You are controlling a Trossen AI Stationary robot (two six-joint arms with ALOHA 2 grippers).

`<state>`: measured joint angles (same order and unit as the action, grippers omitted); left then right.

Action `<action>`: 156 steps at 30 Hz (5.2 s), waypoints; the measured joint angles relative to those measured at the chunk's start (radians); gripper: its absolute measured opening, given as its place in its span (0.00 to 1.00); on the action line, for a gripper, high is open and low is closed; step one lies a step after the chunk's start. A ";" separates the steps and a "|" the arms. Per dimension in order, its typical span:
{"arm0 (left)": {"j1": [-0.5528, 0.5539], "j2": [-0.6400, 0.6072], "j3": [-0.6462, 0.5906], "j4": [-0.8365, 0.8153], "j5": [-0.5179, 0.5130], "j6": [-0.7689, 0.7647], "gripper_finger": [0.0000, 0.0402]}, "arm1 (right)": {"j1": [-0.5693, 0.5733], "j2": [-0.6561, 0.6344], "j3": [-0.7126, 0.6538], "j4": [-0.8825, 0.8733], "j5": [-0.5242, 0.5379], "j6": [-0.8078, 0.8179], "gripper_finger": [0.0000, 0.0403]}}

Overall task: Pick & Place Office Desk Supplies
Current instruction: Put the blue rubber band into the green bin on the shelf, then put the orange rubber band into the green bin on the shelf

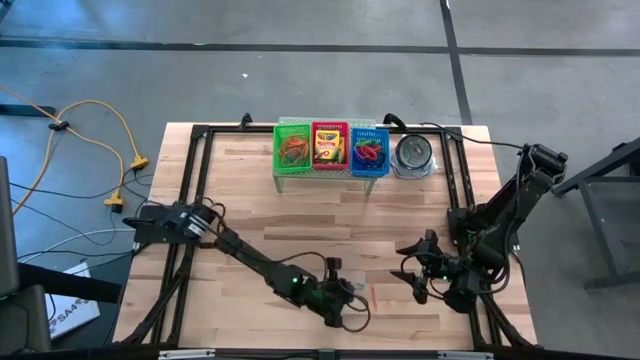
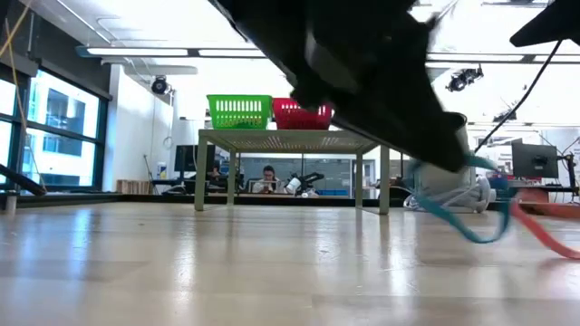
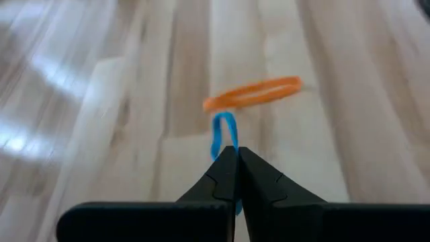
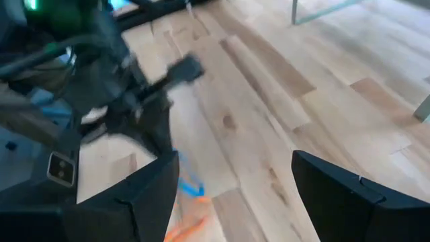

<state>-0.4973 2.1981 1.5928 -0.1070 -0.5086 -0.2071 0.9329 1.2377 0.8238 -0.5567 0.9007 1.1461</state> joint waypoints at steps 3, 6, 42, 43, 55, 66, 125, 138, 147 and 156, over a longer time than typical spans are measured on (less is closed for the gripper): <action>0.002 -0.036 -0.002 -0.071 -0.003 -0.080 0.00 | 0.000 0.005 0.000 0.002 -0.014 -0.006 0.69; -0.005 -0.093 -0.002 -0.115 -0.023 -0.105 0.00 | 0.000 0.013 0.000 0.016 -0.014 -0.025 0.69; 0.660 -0.658 0.000 -0.978 -0.132 -0.488 0.01 | -0.006 0.164 0.000 0.233 -0.094 -0.079 0.69; 0.668 -0.658 0.000 -0.978 -0.132 -0.490 0.01 | -0.005 0.164 0.000 0.240 -0.093 -0.079 0.69; 0.700 -0.626 0.000 -0.978 -0.108 -0.515 0.14 | -0.004 0.164 0.000 0.284 -0.093 -0.079 0.69; 0.657 -0.647 0.001 -0.954 -0.037 -0.414 0.14 | -0.004 0.164 0.000 0.284 -0.092 -0.168 0.69; -0.102 -0.189 -0.019 -0.667 -0.223 -0.623 0.14 | -0.172 0.577 0.006 0.266 -0.416 -0.130 0.48; -0.102 -0.189 -0.019 -0.645 -0.224 -0.622 0.14 | -0.181 0.540 -0.001 0.283 -0.441 -0.201 0.01; -0.100 -0.190 -0.034 -0.577 -0.358 -0.605 0.14 | -0.130 0.425 0.036 0.409 -0.354 -0.391 0.00; -0.062 -0.190 -0.034 -0.498 -0.115 -0.492 0.14 | -0.097 0.425 0.153 0.414 -0.271 -0.579 0.00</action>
<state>-0.5596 2.0083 1.5593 -0.6054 -0.6240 -0.6991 0.8364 1.6623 0.9768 -0.1425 0.6302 0.5669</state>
